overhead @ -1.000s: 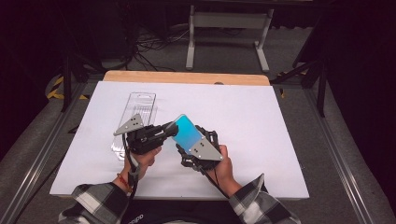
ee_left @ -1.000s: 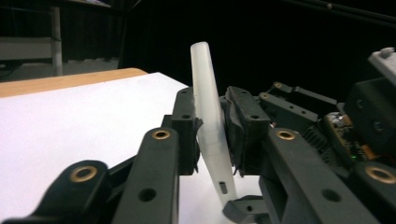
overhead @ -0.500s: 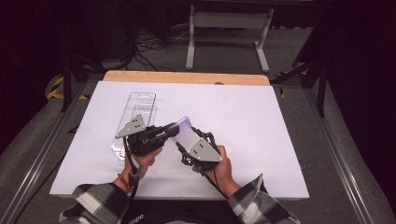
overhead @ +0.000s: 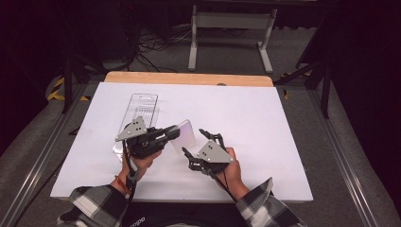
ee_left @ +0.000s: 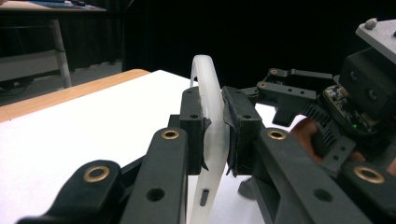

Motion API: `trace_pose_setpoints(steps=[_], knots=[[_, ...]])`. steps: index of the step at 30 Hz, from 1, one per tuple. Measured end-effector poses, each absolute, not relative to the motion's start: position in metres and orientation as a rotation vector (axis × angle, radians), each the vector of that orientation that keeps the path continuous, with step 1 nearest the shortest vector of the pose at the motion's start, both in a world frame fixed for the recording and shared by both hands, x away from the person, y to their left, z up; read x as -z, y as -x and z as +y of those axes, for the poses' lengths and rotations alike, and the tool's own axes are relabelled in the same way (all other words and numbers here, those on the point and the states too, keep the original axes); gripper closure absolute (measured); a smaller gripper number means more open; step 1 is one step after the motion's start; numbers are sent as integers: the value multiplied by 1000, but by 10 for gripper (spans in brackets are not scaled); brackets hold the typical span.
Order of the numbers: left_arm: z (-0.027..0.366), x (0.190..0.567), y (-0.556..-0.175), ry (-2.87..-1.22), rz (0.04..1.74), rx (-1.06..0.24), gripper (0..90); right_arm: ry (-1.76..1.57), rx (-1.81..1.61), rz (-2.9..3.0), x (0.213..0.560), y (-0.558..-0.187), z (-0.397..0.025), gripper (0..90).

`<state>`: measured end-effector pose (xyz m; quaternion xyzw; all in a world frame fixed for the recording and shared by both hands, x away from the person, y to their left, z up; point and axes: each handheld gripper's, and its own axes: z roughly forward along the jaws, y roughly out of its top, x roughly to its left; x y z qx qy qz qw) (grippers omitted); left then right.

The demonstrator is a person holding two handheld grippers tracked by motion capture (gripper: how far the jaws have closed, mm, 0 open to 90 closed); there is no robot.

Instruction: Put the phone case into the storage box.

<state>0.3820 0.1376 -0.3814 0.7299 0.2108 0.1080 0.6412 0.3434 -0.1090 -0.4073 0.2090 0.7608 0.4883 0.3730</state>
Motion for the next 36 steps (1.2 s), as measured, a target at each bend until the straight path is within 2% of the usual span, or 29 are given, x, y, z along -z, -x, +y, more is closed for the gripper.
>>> trace_pose_setpoints(steps=[5,14,21,24,29,36], knots=[[141,379,-381,-1688,471,-263,796,-524,-1259,1965,404,-339,-120,300],[147,378,-381,-1714,467,-288,796,-565,-1254,1952,401,-337,-140,311],[149,378,-381,-1713,461,-298,796,-593,-1242,1949,402,-336,-151,296],[151,376,-381,-1725,457,-298,796,-619,-1220,1928,403,-336,-156,227],[153,375,-381,-1730,447,-308,796,-595,-1212,1918,406,-334,-163,273],[158,370,-380,-1734,435,-327,796,-649,-1187,1939,412,-333,-179,243]])
